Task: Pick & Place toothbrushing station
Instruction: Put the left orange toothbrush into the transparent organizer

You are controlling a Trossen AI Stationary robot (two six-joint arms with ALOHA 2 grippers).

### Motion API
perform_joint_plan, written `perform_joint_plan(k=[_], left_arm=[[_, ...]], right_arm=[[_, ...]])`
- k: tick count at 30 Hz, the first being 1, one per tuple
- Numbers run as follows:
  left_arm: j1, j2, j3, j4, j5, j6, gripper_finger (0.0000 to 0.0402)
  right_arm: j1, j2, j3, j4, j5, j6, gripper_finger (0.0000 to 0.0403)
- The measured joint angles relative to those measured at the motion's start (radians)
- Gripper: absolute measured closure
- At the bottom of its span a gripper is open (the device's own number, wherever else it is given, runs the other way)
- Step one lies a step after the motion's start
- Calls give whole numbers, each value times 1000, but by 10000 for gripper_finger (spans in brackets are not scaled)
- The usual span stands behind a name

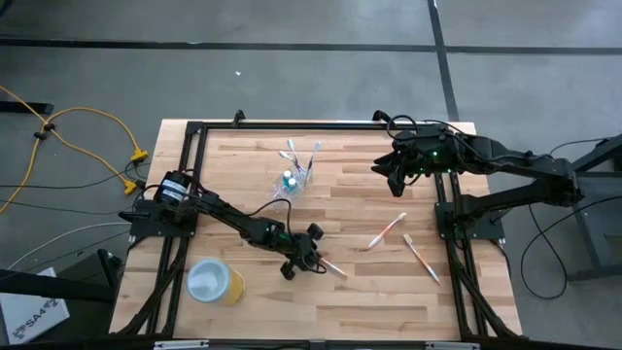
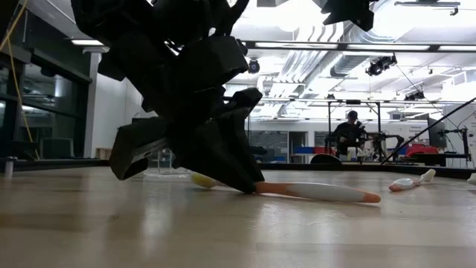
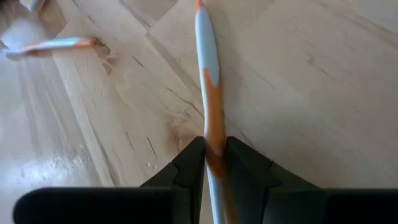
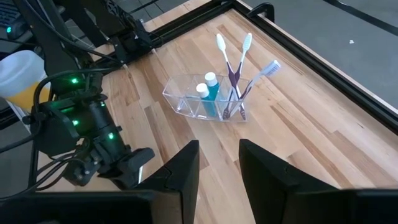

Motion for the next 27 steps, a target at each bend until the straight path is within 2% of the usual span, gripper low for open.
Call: perform_joint_plan(k=[15, 27], left_arm=[[0, 0, 0, 5, -6, -205, 334], [-14, 0, 1, 20, -6, -201, 334]], right_arm=[[0, 0, 0, -1, -4, -5, 298], [0, 0, 0, -1, -4, -10, 298]])
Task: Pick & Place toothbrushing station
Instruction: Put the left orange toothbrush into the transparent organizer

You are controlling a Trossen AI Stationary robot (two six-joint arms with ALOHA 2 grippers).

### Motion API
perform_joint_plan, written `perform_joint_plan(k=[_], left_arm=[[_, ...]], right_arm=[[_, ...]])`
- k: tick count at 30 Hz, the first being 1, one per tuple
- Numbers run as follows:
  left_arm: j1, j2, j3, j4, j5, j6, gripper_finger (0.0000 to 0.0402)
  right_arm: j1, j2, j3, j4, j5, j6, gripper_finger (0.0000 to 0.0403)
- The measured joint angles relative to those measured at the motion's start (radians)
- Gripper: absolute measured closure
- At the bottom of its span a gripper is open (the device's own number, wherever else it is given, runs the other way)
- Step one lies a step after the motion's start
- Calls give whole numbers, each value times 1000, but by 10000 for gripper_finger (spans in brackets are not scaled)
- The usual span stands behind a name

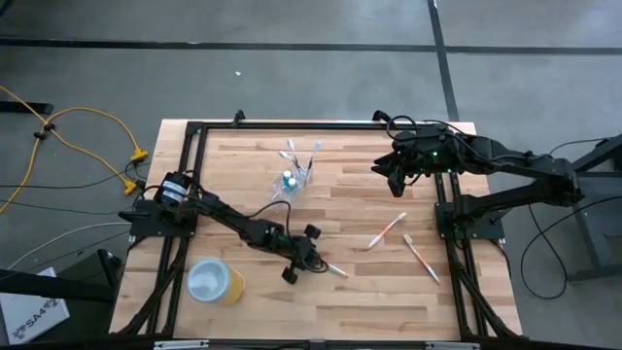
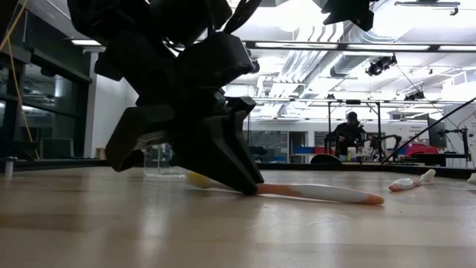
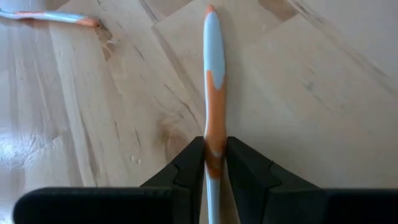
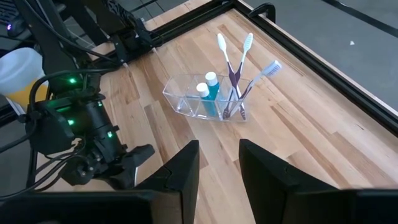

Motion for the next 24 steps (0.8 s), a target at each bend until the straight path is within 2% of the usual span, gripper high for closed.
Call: perform_joint_plan(k=[18, 24], left_arm=[[-15, 0, 0, 22, -6, -31, 334], [-15, 0, 0, 24, 1, -19, 315]], right_arm=[[0, 0, 0, 0, 0, -16, 298], [0, 0, 0, 0, 0, -16, 298]])
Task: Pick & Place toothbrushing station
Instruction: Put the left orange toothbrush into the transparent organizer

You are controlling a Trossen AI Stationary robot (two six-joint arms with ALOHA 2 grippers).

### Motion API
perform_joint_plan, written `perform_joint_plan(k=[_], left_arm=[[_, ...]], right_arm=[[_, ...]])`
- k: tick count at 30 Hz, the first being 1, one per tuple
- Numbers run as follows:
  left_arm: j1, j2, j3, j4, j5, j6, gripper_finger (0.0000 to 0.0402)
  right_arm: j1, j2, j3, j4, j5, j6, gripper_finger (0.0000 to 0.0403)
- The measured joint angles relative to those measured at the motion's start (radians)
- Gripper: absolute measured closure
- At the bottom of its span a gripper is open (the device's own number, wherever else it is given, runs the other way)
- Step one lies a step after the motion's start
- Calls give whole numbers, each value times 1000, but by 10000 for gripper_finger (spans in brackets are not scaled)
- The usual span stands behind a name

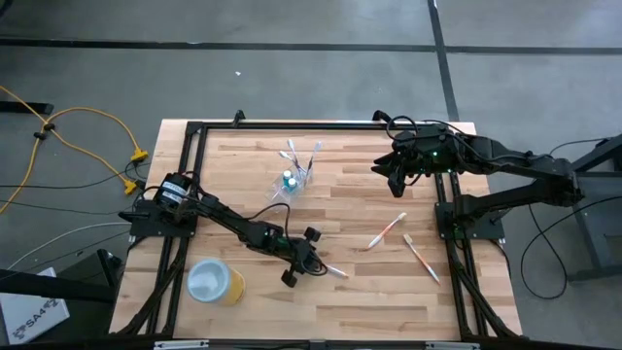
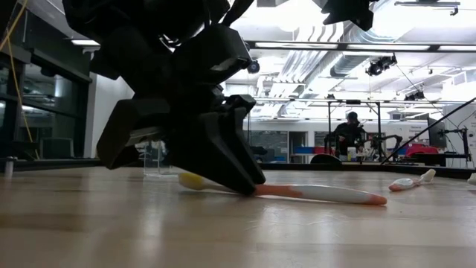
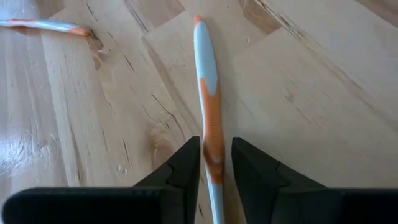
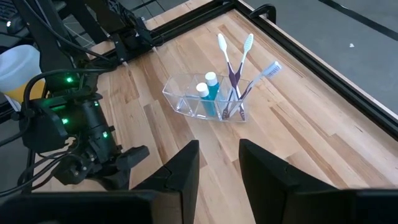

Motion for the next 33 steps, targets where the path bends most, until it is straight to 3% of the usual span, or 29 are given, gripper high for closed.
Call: perform_joint_plan(k=[7, 26, 33], left_arm=[[4, -1, 0, 2, 53, 0, 279], [58, 33, 8, 59, 241, -103, 277], [57, 63, 38, 60, 233, -116, 277]], right_arm=[[0, 0, 0, 0, 0, 0, 298], [0, 0, 0, -2, -1, 3, 298], [0, 0, 0, -12, -10, 1, 298]])
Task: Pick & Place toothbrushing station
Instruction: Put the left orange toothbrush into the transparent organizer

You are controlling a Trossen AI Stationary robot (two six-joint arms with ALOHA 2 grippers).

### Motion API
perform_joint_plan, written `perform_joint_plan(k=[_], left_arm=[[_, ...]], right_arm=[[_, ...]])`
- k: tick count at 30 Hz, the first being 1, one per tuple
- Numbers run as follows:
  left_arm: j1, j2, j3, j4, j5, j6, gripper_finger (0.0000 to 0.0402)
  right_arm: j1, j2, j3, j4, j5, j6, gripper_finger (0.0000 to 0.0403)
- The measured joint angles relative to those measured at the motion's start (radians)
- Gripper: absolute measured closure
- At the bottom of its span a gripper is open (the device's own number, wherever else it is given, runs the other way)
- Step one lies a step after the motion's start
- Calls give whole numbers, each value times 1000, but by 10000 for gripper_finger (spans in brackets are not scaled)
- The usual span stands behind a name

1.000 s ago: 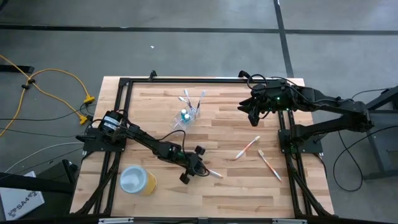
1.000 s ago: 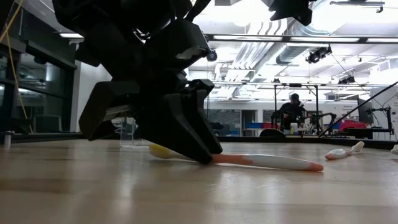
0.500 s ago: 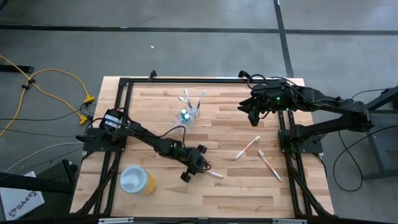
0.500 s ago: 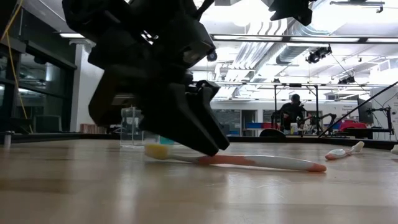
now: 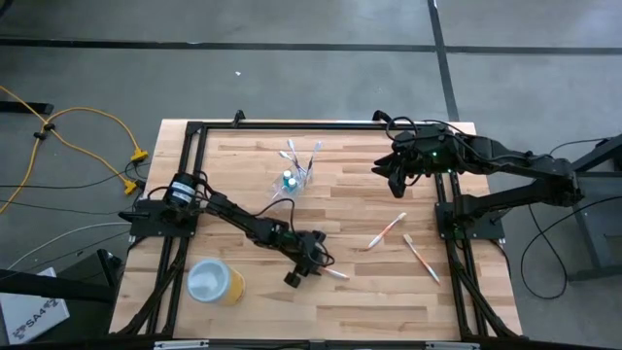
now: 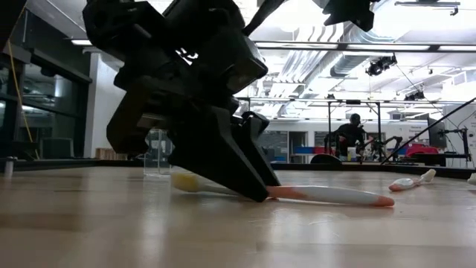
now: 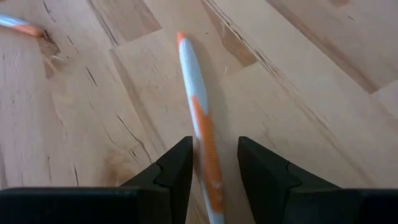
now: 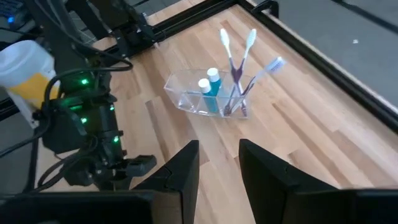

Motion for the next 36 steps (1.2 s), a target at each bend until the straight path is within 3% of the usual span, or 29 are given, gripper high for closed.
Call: perform_joint_plan(k=[16, 26, 36], left_arm=[[-2, 42, 12, 14, -35, -27, 281], [-5, 44, 11, 0, -37, -17, 388], [-19, 33, 15, -3, -55, 70, 396]], right_arm=[[0, 0, 0, -15, -14, 0, 298], [0, 0, 0, -17, -15, 1, 298], [0, 0, 0, -18, -16, 2, 298]])
